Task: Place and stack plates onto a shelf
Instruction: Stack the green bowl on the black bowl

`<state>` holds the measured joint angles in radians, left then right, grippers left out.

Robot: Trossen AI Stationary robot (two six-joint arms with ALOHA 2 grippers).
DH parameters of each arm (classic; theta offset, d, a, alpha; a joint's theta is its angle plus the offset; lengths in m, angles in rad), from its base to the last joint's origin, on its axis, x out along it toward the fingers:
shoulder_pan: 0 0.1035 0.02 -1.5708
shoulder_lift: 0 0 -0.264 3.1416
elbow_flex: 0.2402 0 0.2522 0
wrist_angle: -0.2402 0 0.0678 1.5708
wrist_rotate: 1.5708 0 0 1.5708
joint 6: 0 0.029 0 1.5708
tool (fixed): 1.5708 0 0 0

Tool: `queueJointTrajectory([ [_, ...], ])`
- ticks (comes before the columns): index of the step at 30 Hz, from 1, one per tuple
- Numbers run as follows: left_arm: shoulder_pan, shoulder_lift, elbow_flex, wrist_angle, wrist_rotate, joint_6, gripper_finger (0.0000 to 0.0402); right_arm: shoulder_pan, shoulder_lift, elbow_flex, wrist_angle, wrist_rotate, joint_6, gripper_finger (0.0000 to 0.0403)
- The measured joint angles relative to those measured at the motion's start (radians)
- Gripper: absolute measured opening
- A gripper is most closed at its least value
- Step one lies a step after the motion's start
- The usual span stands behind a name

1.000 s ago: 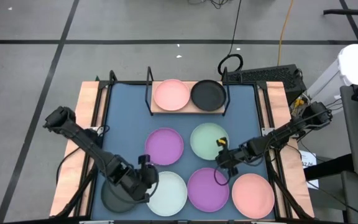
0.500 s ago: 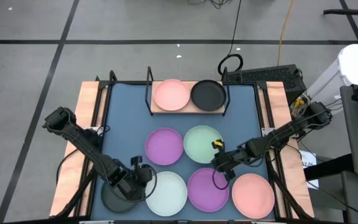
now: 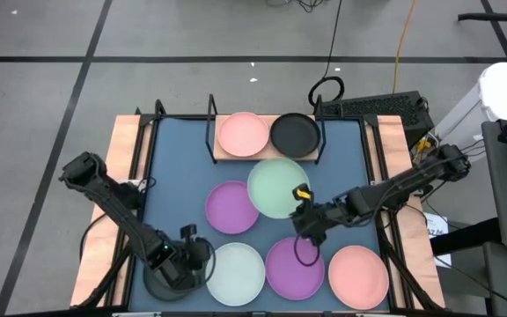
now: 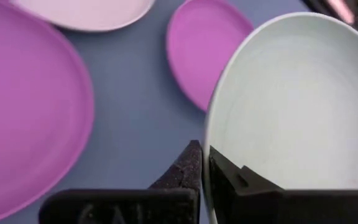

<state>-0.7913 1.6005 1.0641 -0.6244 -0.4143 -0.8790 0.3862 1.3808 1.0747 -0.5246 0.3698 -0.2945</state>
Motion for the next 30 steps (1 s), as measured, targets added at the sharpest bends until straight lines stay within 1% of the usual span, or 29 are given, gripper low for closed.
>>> queueJointTrajectory([
  [4,-0.018,0.0,0.0,0.0,-0.031,-0.014,0.0046,-0.056,0.0,0.054,-0.005,0.0,-0.066,0.0],
  [7,-0.029,0.0,0.0,0.0,-0.034,-0.015,0.0046,-0.107,0.0,0.081,-0.004,0.0,-0.113,0.0],
  [15,-0.036,0.0,0.0,0.0,-0.053,-0.016,0.0046,-0.264,0.0,0.099,0.017,-0.015,-0.227,0.0],
  [18,-0.036,0.0,0.0,0.0,-0.059,-0.016,0.0046,-0.332,0.0,0.099,0.018,-0.058,-0.258,0.0],
  [22,-0.036,0.0,0.0,0.0,-0.059,-0.015,0.0046,-0.419,0.0,0.099,0.02,-0.063,-0.287,0.0],
  [27,-0.036,0.0,0.0,0.0,-0.06,-0.01,0.0046,-0.514,0.002,0.099,0.051,-0.168,-0.298,0.0],
  [30,-0.035,0.0,0.0,0.0,-0.065,-0.009,0.0046,-0.553,0.005,0.099,0.063,-0.194,-0.309,0.0],
])
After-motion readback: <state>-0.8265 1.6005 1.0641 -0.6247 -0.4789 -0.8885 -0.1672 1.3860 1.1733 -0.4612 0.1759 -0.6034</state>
